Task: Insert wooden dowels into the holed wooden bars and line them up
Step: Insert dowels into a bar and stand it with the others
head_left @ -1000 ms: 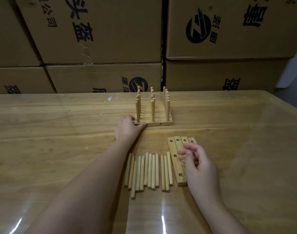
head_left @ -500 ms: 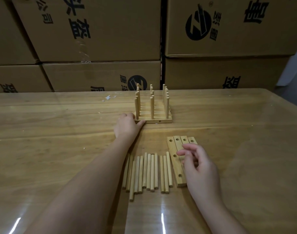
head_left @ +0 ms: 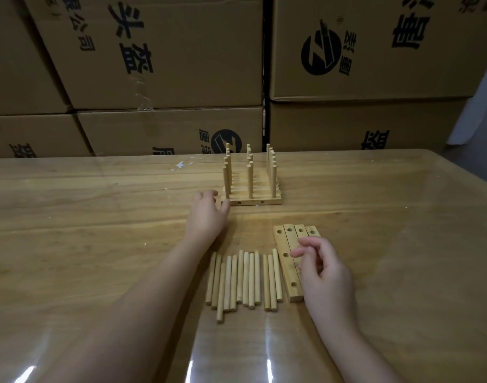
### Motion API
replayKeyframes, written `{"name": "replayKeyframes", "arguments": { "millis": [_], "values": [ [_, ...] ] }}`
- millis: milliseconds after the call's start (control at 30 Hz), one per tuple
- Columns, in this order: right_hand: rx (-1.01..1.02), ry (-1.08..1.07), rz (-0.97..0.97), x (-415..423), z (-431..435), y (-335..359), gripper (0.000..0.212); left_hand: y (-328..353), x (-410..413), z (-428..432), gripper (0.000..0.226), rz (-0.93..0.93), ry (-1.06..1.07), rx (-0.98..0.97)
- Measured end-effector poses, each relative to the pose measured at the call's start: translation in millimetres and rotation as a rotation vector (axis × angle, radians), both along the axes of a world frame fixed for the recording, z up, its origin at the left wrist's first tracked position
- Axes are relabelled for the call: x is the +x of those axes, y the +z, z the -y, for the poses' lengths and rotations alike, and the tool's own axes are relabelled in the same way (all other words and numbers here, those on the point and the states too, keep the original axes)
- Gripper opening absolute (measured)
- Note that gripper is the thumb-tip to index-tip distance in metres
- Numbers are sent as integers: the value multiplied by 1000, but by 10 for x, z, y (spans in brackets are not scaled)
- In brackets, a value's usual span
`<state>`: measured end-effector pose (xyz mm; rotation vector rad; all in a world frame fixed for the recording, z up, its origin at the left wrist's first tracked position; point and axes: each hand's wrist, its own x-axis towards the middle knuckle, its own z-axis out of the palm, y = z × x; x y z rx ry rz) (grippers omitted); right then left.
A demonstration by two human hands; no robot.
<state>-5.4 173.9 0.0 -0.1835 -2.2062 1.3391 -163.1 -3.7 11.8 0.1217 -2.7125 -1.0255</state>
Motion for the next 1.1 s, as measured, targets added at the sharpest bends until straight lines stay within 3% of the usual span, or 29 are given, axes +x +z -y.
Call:
{"name": "replayKeyframes", "arguments": {
  "millis": [233, 367, 500, 733, 1100],
  "values": [
    [262, -206, -150, 57, 15, 38, 21, 48, 826, 80, 20, -126, -44, 251],
    [443, -322, -65, 55, 18, 61, 17, -41, 1146, 67, 19, -123, 31, 436],
    [686, -245, 100, 66, 64, 55, 37, -94, 1255, 50, 13, -165, 60, 532],
    [714, -250, 481, 8, -25, 27, 45, -89, 1281, -9, 19, -177, -138, 518],
    [604, -174, 376, 15, -43, 51, 41, -79, 1274, -47, 20, -57, -313, 675]
  ]
}}
